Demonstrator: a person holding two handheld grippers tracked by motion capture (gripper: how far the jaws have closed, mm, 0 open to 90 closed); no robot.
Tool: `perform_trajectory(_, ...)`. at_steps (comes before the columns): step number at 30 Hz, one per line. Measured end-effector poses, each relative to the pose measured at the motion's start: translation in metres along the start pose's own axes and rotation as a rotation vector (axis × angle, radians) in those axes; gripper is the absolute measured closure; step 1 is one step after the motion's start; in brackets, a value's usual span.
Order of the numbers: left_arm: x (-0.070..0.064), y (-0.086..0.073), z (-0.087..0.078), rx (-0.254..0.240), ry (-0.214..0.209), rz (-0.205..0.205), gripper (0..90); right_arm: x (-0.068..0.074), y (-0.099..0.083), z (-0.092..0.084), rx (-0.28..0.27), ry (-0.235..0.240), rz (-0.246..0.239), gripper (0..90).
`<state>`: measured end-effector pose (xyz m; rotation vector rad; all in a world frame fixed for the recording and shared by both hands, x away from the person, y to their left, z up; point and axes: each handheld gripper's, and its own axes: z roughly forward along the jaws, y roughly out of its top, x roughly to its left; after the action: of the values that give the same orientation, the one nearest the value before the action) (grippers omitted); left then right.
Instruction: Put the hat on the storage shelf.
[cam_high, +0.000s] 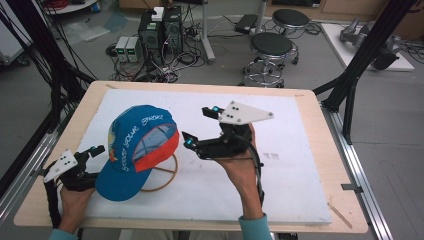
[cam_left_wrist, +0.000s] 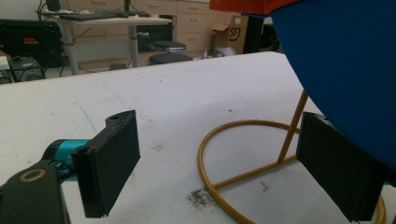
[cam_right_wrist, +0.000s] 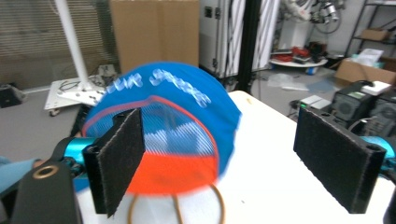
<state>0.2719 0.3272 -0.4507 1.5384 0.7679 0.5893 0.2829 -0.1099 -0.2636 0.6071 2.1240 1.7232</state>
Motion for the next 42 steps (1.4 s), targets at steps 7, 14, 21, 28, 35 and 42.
perform_trajectory(7, 0.000, 0.000, -0.002, 0.006, -0.004, 0.006, 13.7, -0.011, -0.042, -0.038, -0.046, -0.104, 0.012, 11.9)
perform_trajectory(14, -0.003, 0.000, -0.007, 0.011, -0.004, 0.013, 13.7, -0.017, -0.083, -0.062, -0.042, -0.207, 0.031, 11.6)
perform_trajectory(21, -0.003, -0.001, -0.011, 0.002, -0.006, 0.010, 13.7, -0.024, -0.120, -0.086, -0.061, -0.316, 0.046, 11.6)
perform_trajectory(28, -0.004, -0.002, -0.012, 0.001, -0.007, 0.012, 13.7, -0.029, -0.152, -0.104, -0.075, -0.420, 0.058, 11.6)
perform_trajectory(35, -0.004, -0.002, -0.014, 0.002, -0.008, 0.011, 13.7, -0.030, -0.179, -0.108, -0.066, -0.469, 0.075, 11.6)
perform_trajectory(42, -0.005, -0.002, -0.016, 0.003, -0.006, 0.015, 13.7, -0.032, -0.197, -0.109, -0.086, -0.492, 0.086, 11.6)
